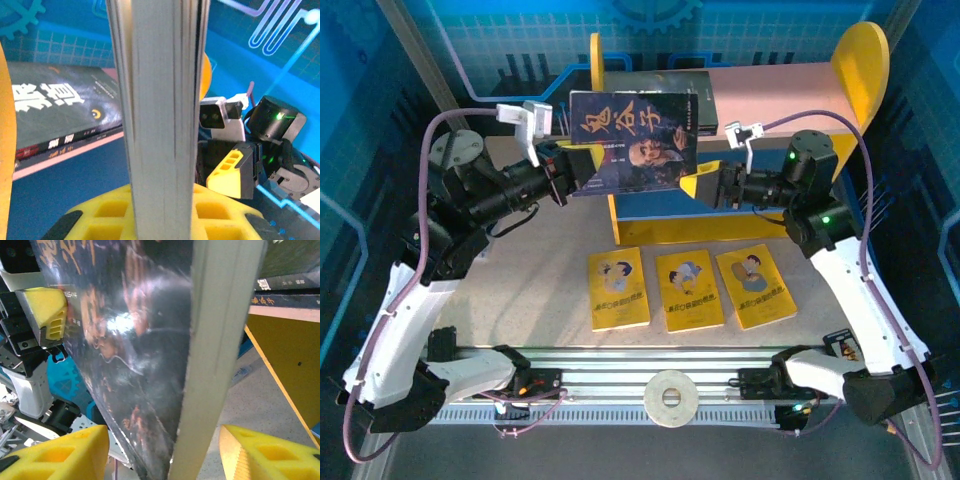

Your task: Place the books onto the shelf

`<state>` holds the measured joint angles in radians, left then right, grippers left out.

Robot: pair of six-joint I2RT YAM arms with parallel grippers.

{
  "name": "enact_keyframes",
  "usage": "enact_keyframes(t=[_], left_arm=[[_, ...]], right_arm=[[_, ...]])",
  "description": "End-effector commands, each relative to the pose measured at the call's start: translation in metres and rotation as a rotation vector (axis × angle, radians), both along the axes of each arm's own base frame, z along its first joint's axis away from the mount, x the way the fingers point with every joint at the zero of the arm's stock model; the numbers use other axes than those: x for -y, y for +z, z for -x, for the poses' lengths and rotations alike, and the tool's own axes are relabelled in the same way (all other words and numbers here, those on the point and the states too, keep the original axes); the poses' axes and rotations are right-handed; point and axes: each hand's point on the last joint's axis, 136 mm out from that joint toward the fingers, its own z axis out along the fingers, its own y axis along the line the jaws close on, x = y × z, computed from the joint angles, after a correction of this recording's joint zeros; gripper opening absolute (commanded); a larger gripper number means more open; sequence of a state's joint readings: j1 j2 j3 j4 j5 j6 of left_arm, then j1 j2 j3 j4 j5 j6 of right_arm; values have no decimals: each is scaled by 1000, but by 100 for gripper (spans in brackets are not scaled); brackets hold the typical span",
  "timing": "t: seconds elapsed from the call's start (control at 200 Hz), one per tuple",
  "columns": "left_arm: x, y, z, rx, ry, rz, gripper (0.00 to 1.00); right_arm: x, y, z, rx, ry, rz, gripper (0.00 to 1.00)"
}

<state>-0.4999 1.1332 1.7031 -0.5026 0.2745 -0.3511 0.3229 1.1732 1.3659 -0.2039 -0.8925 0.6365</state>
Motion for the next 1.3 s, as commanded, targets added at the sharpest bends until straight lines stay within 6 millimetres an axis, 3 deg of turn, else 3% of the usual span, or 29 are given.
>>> enact_keyframes(t=[0.0,0.27,0.52,0.6,0.671,0.856,1.086,1.296], left_arm=[[-2,37,0,99,-7,114,0],[4,35,-7,89,-29,142,0],[5,28,-17,77,-10,138,0],[4,27,-20,74,3,141,10],[1,27,-22,74,23,144,33],[-12,27,-23,80,92,126,60],[-40,20,-14,88,217,78,67],[-50,10,-8,70,254,55,67]], right_arm=[[-5,15,-3,16,-10,-26,60],[-7,37,-10,47,-18,-62,47],[4,57,-12,82,-46,-84,14],[11,65,-14,95,-57,-96,10],[16,72,-14,106,-61,-105,9],[30,87,-19,132,-79,-105,7],[49,93,-36,132,-112,-81,6],[54,88,-59,99,-111,-22,6]])
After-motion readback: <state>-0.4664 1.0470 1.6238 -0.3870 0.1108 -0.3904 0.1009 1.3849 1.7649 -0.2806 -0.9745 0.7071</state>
